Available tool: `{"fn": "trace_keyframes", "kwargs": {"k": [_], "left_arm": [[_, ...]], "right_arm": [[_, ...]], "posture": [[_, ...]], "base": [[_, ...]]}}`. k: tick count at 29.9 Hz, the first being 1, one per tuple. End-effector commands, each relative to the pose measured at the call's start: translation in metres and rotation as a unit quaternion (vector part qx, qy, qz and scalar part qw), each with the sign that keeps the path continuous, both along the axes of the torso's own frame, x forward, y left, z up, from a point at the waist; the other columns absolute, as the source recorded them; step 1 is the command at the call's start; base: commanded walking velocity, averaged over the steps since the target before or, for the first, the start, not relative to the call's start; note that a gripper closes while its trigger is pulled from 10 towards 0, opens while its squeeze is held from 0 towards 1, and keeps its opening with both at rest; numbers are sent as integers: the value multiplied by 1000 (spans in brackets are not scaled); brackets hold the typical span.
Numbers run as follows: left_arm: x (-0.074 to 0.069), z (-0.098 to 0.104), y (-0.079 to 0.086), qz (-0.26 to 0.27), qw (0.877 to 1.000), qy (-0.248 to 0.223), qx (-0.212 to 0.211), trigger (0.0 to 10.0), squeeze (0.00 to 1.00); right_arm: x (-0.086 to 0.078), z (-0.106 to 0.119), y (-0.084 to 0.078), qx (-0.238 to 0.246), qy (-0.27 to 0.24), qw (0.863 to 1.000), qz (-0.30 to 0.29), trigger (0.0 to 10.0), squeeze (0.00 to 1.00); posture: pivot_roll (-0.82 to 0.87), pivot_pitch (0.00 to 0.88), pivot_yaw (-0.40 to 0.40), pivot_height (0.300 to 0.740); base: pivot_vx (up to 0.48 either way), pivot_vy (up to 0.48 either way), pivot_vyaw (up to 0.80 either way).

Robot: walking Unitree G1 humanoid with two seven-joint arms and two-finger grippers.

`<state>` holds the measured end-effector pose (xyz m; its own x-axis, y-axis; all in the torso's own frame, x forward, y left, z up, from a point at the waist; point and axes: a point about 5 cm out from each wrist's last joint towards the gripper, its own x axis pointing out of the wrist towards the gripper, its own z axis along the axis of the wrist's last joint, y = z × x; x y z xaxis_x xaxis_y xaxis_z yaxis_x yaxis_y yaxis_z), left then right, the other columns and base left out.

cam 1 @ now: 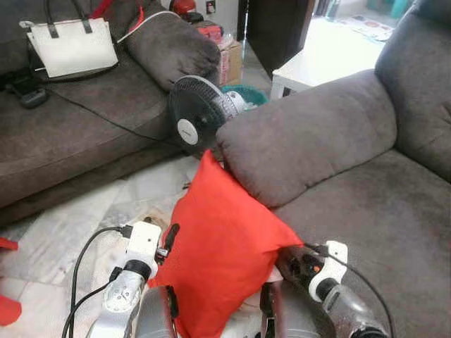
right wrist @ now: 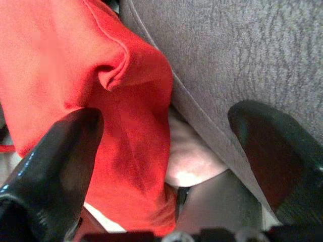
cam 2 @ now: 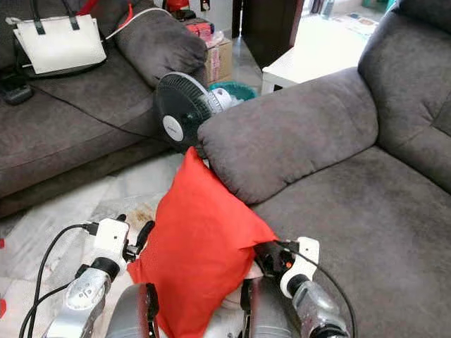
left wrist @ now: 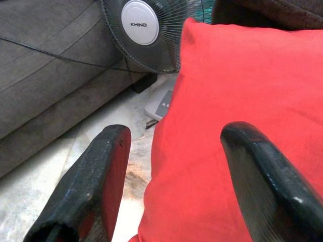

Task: Move the pillow to the sofa from floor

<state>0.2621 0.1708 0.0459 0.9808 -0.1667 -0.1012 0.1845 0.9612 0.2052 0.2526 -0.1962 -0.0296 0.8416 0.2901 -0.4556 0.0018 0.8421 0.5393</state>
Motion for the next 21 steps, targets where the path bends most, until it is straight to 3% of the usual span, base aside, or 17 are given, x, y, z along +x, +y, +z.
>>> {"fn": "trace_keyframes", "kwargs": {"k": [1, 8, 12, 15, 17, 18, 21], "left_arm": [[-1, 0, -1, -4, 1000, 0, 3, 10000, 0], [0, 2, -2, -5, 1000, -3, 1, 10000, 0], [1, 5, 0, -2, 1000, -10, 1, 10000, 0], [2, 6, 2, 1, 1000, -12, 0, 10000, 0], [1, 5, 3, 0, 1000, -12, 1, 10000, 0], [1, 5, 3, 0, 1000, -12, 1, 10000, 0], [2, 6, 3, -1, 1000, -14, 1, 10000, 0]], "right_arm": [[9, 10, -11, 8, -22, 1000, -20, 10000, 0], [15, 10, 2, -8, -16, 1000, -20, 10000, 0], [23, 11, 9, -47, -7, 996, -78, 10000, 0], [26, 15, 13, -28, -30, 994, -101, 10000, 0], [38, 31, 7, -18, -91, 990, -110, 10000, 0], [38, 31, 7, -18, -91, 990, -110, 10000, 0], [48, 50, 6, -30, -158, 982, -104, 10000, 0]], "posture": [[133, 104, -36, 571], [140, 98, -42, 571], [154, 96, -47, 571], [159, 90, -48, 571], [156, 83, -49, 571], [156, 83, -49, 571], [151, 79, -47, 571]], "base": [[0, 0, 0], [0, 0, 0], [0, 0, 0], [0, 0, 0], [0, 0, 0], [0, 0, 0], [0, 0, 0]]}}
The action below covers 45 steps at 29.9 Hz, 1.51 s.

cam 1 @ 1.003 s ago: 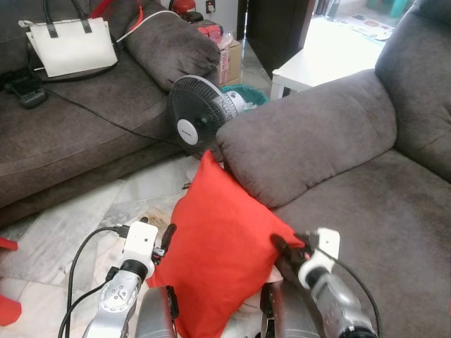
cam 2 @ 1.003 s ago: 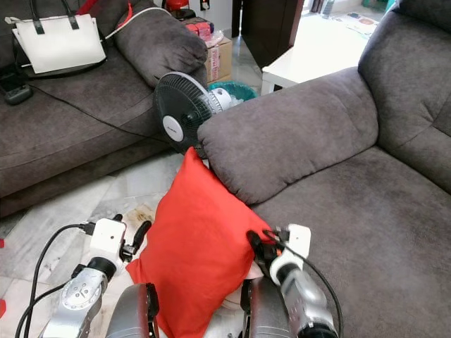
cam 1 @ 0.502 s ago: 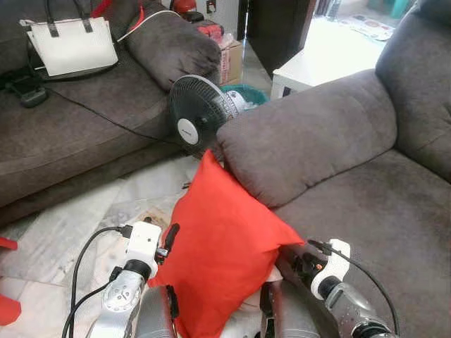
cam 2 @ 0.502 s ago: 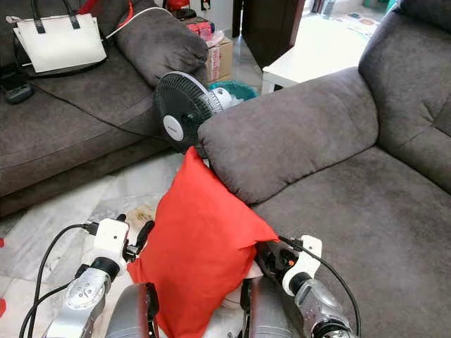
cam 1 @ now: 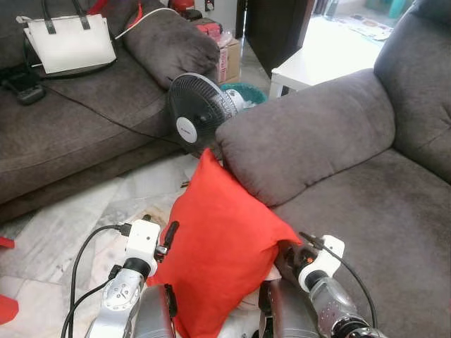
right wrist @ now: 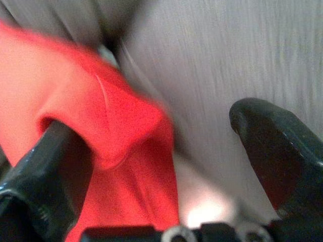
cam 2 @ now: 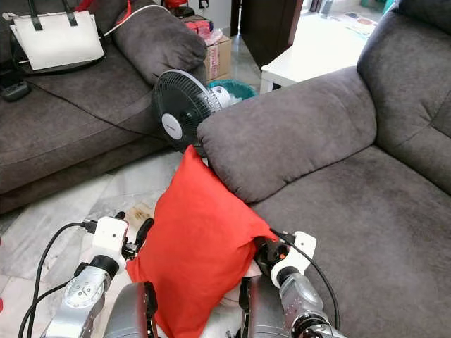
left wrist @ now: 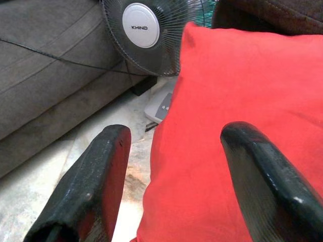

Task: Move the pillow to the sofa from floor

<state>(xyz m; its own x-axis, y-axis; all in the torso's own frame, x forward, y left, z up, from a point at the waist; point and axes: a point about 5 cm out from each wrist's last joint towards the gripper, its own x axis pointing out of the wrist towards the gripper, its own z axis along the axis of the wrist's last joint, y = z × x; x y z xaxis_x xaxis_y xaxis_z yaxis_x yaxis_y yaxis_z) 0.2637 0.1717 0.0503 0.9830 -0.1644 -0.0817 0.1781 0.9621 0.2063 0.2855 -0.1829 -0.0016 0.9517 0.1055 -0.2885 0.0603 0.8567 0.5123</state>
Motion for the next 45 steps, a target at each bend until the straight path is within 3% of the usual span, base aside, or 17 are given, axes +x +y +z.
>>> {"fn": "trace_keyframes", "kwargs": {"k": [1, 4, 7, 12, 16, 23, 28, 33, 42, 43, 45], "left_arm": [[0, 2, 2, -3, 1000, -5, 2, 10000, 0], [1, 2, 1, -7, 1000, -5, 2, 10000, 0], [2, 2, -1, -13, 1000, -5, 3, 10000, 0], [4, 2, -2, -17, 1000, -5, 3, 10000, 0], [5, 1, -5, -21, 1000, -4, 2, 10000, 0], [4, 3, -3, -15, 1000, -10, 2, 10000, 0], [5, 6, -2, -10, 1000, -16, 0, 10000, 0], [6, 23, -3, -7, 999, -50, -10, 10000, 0], [1, 33, -4, 0, 998, -66, -13, 10000, 0], [0, 32, -3, 3, 998, -64, -13, 10000, 0], [-2, 32, -2, 7, 998, -60, -13, 10000, 0]], "right_arm": [[14, 27, -7, -32, -82, 996, -4, 10000, 0], [4, 30, -9, -61, -103, 993, 3, 10000, 0], [-18, 25, -15, -101, -107, 989, 3, 10000, 0], [-28, 26, -23, -104, -111, 988, -12, 10000, 0], [-22, 30, -16, -94, -109, 989, -14, 10000, 0], [-1, 30, 14, -44, -90, 995, 30, 10000, 0], [5, 26, 16, -43, -68, 996, 30, 10000, 0], [14, 26, 22, -34, -53, 998, 32, 10000, 0], [16, 19, 26, -27, -30, 999, 23, 10000, 0], [17, 19, 25, -24, -29, 999, 22, 10000, 988], [18, 19, 24, -19, -28, 999, 19, 10000, 1000]], "posture": [[144, 76, -44, 571], [134, 74, -40, 571], [124, 72, -36, 571], [104, 73, -31, 571], [116, 73, -33, 571], [157, 80, -50, 571], [163, 85, -54, 571], [185, 96, -65, 571], [209, 112, -83, 571], [211, 115, -86, 571], [211, 117, -88, 571]], "base": [[0, 0, 0], [0, 0, 0], [0, 0, 0], [0, 0, 0], [0, 0, 0], [0, 0, 0], [0, 0, 0], [0, 0, 0], [0, 0, 0], [0, 0, 0], [0, 0, 0]]}}
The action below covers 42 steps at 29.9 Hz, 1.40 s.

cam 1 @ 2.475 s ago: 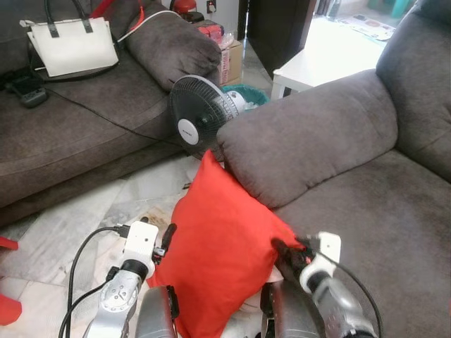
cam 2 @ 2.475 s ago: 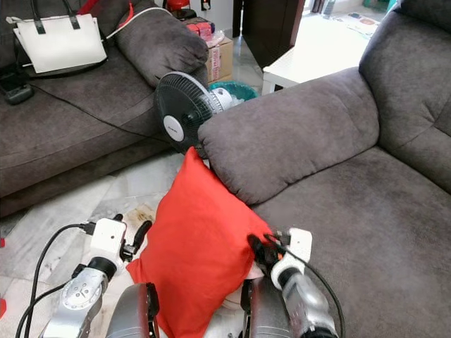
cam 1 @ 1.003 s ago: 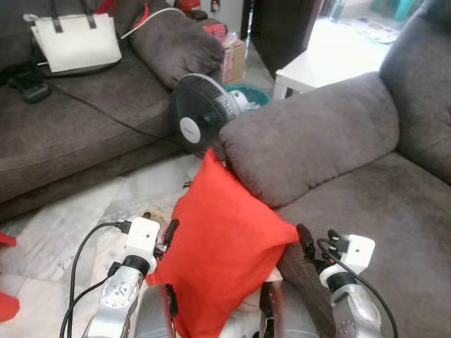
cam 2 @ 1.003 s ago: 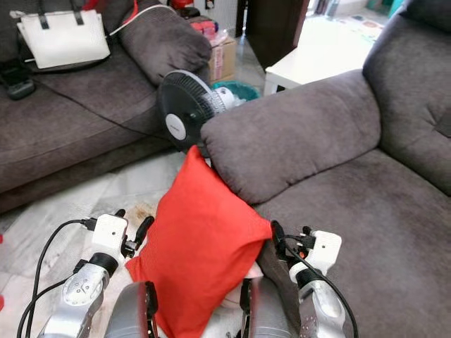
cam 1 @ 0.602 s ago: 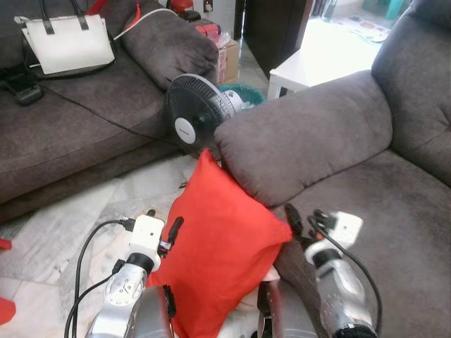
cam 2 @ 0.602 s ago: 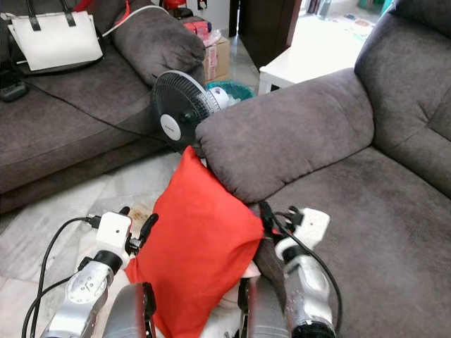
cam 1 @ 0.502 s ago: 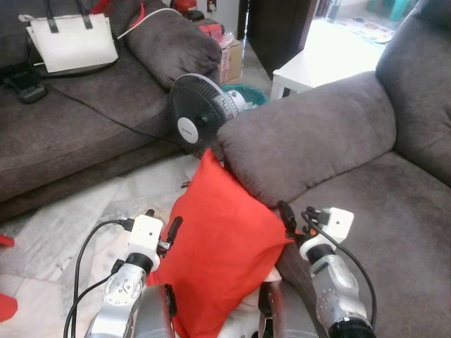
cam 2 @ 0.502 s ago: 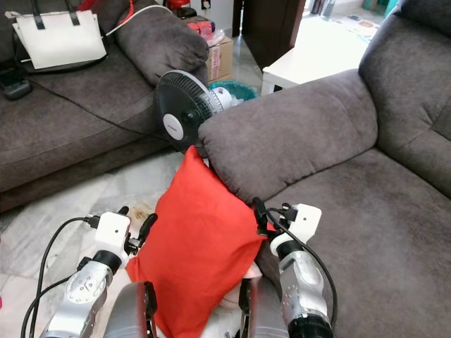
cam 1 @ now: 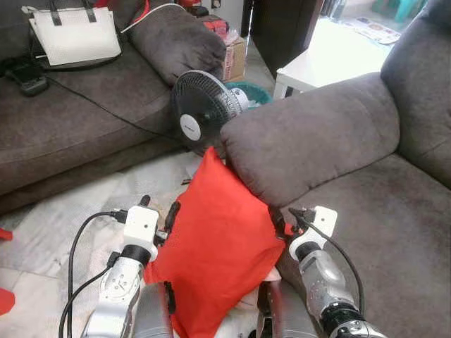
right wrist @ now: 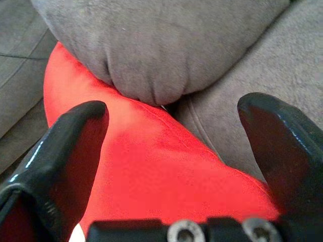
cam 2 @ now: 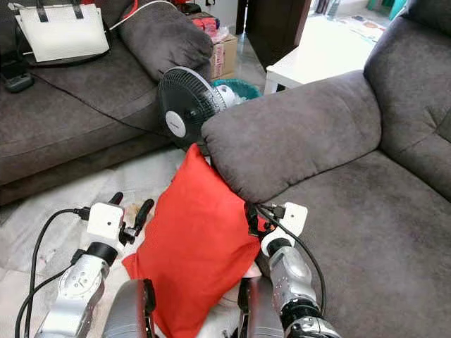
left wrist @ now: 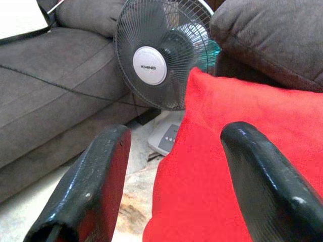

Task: Move the pillow to the sofa from floor

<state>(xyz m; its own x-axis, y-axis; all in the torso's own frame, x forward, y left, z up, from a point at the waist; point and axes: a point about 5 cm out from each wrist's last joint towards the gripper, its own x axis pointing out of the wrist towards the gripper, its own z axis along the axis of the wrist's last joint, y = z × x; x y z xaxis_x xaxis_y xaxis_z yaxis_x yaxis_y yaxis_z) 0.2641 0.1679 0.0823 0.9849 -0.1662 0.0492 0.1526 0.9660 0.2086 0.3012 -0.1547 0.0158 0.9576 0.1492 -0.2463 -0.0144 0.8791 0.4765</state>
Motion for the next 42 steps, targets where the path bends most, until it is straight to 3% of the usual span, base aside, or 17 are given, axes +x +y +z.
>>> {"fn": "trace_keyframes", "kwargs": {"k": [1, 12, 13, 19, 25, 34, 42], "left_arm": [[-3, 0, 1, 8, 1000, 6, -3, 10000, 0], [-9, -4, -2, 12, 1000, 16, -8, 10000, 0], [-10, -5, -2, 11, 1000, 19, -9, 10000, 0], [-11, -8, -3, 10, 1000, 26, -10, 10000, 0], [-11, -9, -4, 8, 999, 30, -12, 10000, 0], [-13, -10, -2, 10, 999, 38, -15, 10000, 0], [-12, -11, -3, 9, 999, 41, -19, 10000, 0]], "right_arm": [[4, 2, -5, 2, -2, 1000, -10, 10000, 1000], [5, 1, -14, 0, 12, 1000, -17, 10000, 1000], [3, -2, -16, -3, 24, 1000, -12, 10000, 0], [-3, -11, -22, -9, 60, 998, -9, 10000, 0], [-7, -16, -18, 1, 73, 997, 4, 10000, 0], [-11, -21, -5, 86, 90, 992, 26, 10000, 0], [-7, -17, -7, 140, 77, 987, 14, 10000, 0]], "posture": [[212, 121, -93, 571], [204, 135, -107, 571], [203, 137, -108, 571], [192, 136, -110, 571], [194, 136, -109, 571], [196, 136, -107, 571], [193, 137, -108, 571]], "base": [[0, 0, 0], [0, 0, 0], [0, 0, 0], [0, 0, 0], [0, 0, 0], [0, 0, 0], [0, 0, 0]]}}
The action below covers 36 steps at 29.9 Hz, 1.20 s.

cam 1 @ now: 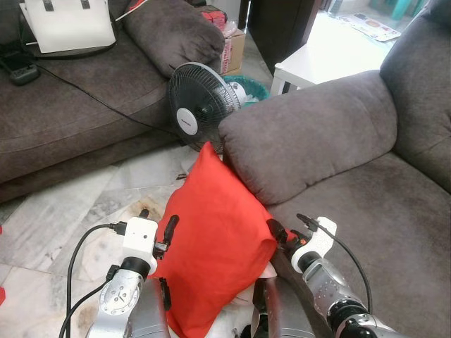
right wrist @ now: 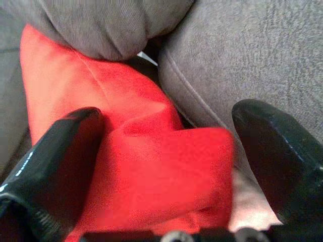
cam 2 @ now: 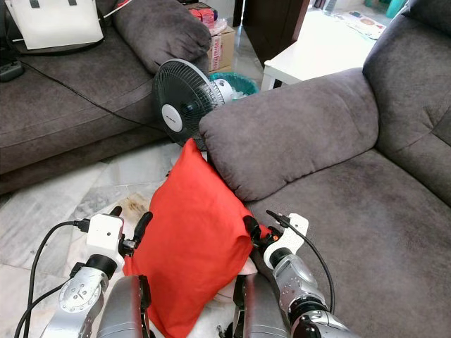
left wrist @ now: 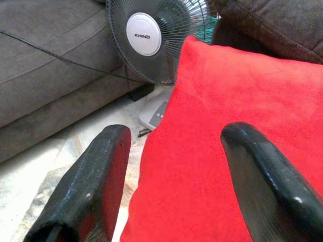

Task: Move the pillow to the sofa from floor

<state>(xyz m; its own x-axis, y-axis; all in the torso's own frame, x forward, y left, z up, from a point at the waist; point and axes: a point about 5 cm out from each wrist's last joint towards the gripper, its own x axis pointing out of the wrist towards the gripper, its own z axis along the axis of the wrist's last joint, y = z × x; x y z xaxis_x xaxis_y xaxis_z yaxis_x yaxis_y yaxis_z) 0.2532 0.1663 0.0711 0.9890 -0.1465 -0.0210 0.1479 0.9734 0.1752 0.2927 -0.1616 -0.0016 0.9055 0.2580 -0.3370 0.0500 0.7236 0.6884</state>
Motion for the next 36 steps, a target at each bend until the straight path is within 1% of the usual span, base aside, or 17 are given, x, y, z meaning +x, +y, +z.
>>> {"fn": "trace_keyframes", "kwargs": {"k": [1, 4, 11, 13, 14, 15, 18, 24, 26, 31, 36], "left_arm": [[-1, 0, -2, 0, 1000, 4, -8, 10000, 0], [0, 0, -3, 0, 1000, 5, -11, 10000, 0], [0, 0, -3, 0, 1000, 6, -11, 10000, 0], [0, 0, -3, -1, 1000, 6, -11, 10000, 0], [1, -1, -4, -2, 1000, 7, -11, 10000, 0], [1, -1, -4, -2, 1000, 7, -11, 10000, 0], [2, -1, -5, -5, 1000, 7, -11, 10000, 0], [2, -1, -6, -7, 1000, 6, -9, 10000, 0], [1, -1, -6, -7, 1000, 6, -8, 10000, 0], [1, -1, -6, -7, 1000, 5, -7, 10000, 0], [1, -1, -6, -8, 1000, 5, -7, 10000, 0]], "right_arm": [[2, 2, -2, 15, -2, 1000, -9, 10000, 0], [5, 5, -4, 39, -11, 999, -23, 10000, 0], [2, 6, 1, 60, -27, 998, -1, 10000, 0], [1, 5, 1, 56, -27, 998, 3, 10000, 0], [-2, 2, 1, 39, -23, 999, 16, 10000, 0], [-2, 2, 1, 39, -23, 999, 16, 10000, 0], [-6, -1, 3, 19, -21, 999, 31, 10000, 0], [-9, -6, 9, 7, -11, 999, 35, 10000, 0], [-9, -7, 11, 9, -10, 999, 33, 10000, 0], [-11, -8, 17, 34, -3, 999, 32, 10000, 0], [-12, -9, 23, 40, -2, 998, 42, 10000, 0]], "posture": [[191, 137, -107, 571], [190, 137, -107, 571], [181, 139, -106, 571], [179, 139, -106, 571], [177, 139, -106, 571], [177, 139, -106, 571], [176, 139, -108, 571], [179, 139, -108, 571], [179, 140, -108, 571], [183, 142, -108, 571], [185, 142, -107, 571]], "base": [[0, 0, 0], [0, 0, 0], [0, 0, 0], [0, 0, 0], [0, 0, 0], [0, 0, 0], [0, 0, 0], [0, 0, 0], [0, 0, 0], [0, 0, 0], [0, 0, 0]]}}
